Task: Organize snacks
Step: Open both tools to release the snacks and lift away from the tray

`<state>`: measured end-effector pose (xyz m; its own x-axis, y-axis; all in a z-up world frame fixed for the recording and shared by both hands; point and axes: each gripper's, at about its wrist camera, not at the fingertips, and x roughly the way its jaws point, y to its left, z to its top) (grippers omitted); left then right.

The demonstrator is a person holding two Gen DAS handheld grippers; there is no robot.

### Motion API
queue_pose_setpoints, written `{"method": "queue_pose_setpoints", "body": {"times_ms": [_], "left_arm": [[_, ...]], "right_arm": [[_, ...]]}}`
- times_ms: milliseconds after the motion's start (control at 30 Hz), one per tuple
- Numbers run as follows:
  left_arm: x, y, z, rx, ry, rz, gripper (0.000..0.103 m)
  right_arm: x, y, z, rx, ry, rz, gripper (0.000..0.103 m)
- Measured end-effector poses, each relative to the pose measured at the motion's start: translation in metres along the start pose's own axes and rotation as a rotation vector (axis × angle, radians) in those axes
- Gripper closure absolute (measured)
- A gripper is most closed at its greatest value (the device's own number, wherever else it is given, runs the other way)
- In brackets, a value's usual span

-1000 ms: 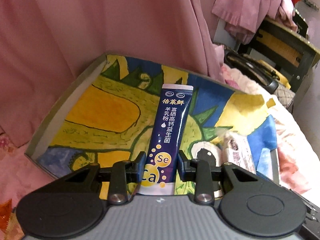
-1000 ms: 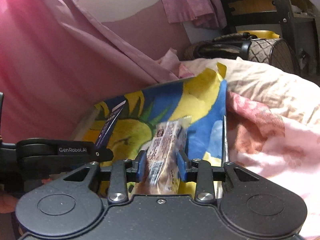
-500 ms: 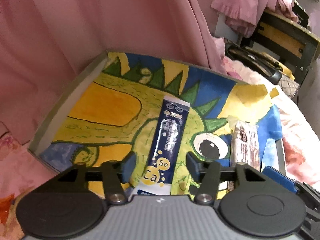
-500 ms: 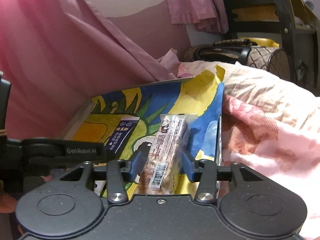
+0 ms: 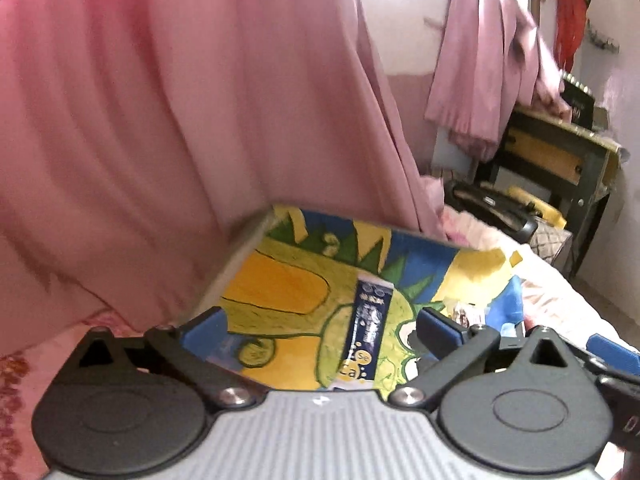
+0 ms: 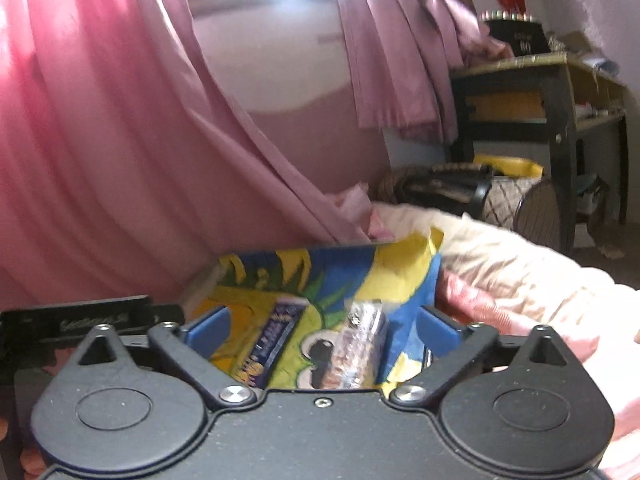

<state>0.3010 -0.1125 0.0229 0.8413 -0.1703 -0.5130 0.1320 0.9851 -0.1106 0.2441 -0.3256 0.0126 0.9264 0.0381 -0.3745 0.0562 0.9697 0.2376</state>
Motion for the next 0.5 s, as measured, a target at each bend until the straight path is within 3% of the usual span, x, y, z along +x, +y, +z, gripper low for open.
{"method": "queue_pose_setpoints", "body": {"times_ms": [233, 500], "left_arm": [[-0.065, 0.021, -0.007, -0.022, -0.079, 0.017, 0.0], [-0.132, 0.045, -0.035, -0.01, -0.135, 0.05, 0.0]], "right_arm": [[-0.059, 0.016, 0.001, -0.029, -0.062, 0.041, 0.001], [-0.115, 0.029, -0.012, -0.065, -0.093, 0.028, 0.001]]}}
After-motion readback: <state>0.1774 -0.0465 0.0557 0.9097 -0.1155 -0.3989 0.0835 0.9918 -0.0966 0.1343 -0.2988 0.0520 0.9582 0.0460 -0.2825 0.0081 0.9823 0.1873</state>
